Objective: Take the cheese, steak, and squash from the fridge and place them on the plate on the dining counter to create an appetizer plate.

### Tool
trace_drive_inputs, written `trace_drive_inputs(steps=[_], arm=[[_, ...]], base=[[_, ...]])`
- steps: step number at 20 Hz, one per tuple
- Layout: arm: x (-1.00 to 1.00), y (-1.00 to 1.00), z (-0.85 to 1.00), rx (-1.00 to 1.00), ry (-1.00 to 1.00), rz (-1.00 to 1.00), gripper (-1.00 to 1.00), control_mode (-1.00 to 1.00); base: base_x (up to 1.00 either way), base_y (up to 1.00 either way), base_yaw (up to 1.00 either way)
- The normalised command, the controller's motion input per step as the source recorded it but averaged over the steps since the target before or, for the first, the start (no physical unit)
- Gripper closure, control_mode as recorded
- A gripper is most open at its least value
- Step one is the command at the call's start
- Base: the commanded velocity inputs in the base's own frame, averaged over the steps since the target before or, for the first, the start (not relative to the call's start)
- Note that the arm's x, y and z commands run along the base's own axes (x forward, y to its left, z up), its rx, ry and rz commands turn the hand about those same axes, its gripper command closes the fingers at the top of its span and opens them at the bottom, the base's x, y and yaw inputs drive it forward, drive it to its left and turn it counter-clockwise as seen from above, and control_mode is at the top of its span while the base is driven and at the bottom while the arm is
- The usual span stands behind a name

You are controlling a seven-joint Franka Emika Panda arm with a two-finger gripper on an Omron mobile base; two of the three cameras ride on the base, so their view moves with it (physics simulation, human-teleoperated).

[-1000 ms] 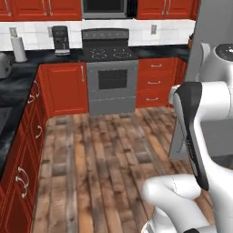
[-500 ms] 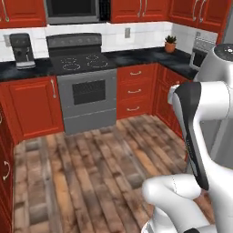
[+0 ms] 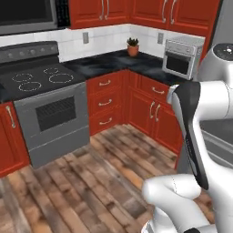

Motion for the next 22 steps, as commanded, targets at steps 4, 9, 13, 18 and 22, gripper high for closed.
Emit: trace_drive_inputs(steps=[4,9,13,18,22], arm=[[0.00,0.00,0.00,0.00,0.00,0.00,-1.00,1.00],[0.00,0.00,0.00,0.00,0.00,0.00,-1.00,1.00],[0.00,0.00,0.00,0.00,0.00,0.00,-1.00,1.00],[0.00,0.00,0.00,0.00,0.00,0.00,-1.00,1.00],[0.00,0.00,0.00,0.00,0.00,0.00,-1.00,1.00]], base=[[0.58,0.75,-0.64],[0.40,0.62,-0.71],[0.43,0.59,-0.71],[0.65,0.51,-0.65],[0.97,0.19,-0.49]])
